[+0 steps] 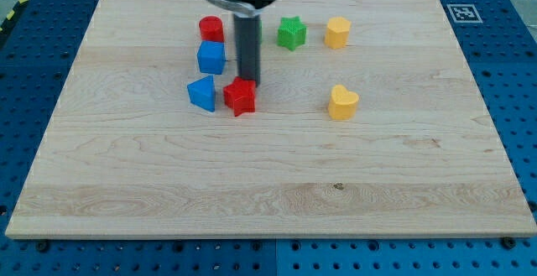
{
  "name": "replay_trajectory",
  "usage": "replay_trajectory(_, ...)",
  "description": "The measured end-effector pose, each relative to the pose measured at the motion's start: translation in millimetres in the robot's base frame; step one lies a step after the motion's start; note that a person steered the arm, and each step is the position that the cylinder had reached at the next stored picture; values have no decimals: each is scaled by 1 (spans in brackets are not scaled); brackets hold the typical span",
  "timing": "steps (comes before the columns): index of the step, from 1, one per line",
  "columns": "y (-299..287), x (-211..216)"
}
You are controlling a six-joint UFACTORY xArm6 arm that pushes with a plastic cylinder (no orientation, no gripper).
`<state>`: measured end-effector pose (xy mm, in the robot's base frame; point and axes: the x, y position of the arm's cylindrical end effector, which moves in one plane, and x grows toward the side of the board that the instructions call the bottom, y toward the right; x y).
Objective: Push the blue cube closer to the green star
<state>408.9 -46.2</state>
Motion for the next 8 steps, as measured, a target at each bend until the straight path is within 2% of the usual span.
replay_trajectory(2, -103, -15)
replay_trajectory(3, -119, -46)
replay_trajectory(4, -108, -47)
replay_trajectory(6, -43, -35)
replay_trajectory(7, -35, -28)
replay_trajectory(8, -52, -30)
